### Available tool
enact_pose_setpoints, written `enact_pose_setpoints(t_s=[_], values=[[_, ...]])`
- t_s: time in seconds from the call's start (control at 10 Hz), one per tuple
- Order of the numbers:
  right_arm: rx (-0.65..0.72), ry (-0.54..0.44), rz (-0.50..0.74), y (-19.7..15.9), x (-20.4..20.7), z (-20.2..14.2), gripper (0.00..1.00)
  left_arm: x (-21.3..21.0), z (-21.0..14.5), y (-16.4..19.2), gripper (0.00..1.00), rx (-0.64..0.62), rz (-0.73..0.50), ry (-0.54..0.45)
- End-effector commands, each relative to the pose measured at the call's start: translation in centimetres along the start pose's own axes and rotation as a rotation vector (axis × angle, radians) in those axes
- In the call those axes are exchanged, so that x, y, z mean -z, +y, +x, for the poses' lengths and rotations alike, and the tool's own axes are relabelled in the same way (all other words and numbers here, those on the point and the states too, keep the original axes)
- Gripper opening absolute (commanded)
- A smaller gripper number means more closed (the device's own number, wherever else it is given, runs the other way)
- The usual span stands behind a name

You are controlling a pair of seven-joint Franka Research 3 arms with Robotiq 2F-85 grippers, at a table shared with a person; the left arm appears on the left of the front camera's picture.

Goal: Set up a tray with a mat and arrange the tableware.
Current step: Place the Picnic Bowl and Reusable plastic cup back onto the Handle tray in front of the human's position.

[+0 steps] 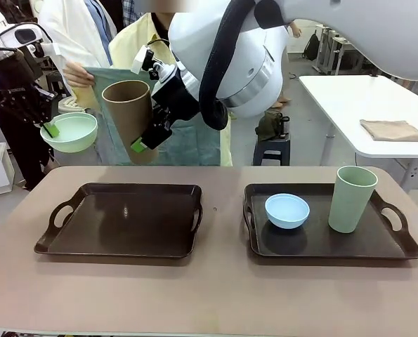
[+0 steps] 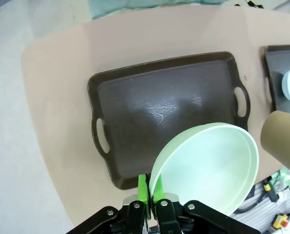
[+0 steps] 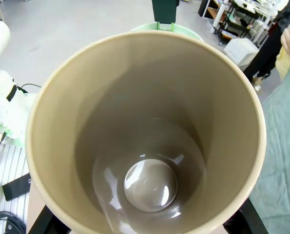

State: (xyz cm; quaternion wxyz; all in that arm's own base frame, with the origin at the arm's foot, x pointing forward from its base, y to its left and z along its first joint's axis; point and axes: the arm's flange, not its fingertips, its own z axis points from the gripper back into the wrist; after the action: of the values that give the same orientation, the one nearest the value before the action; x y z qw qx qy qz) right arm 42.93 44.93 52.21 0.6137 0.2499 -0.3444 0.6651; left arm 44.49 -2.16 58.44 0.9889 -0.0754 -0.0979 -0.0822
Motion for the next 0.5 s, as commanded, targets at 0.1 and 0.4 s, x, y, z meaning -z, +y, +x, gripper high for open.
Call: enact_pose_setpoints(t_s=[0.1, 0.4], values=[[-0.021, -0.006, -0.009, -0.14, 0.11, 0.04, 0.00, -0.23, 0.02, -0.01, 0.00, 0.010, 0.003, -0.011], [-0.021, -0.006, -0.009, -0.14, 0.11, 0.04, 0.00, -0.23, 0.02, -0.01, 0.00, 0.010, 0.003, -0.011]])
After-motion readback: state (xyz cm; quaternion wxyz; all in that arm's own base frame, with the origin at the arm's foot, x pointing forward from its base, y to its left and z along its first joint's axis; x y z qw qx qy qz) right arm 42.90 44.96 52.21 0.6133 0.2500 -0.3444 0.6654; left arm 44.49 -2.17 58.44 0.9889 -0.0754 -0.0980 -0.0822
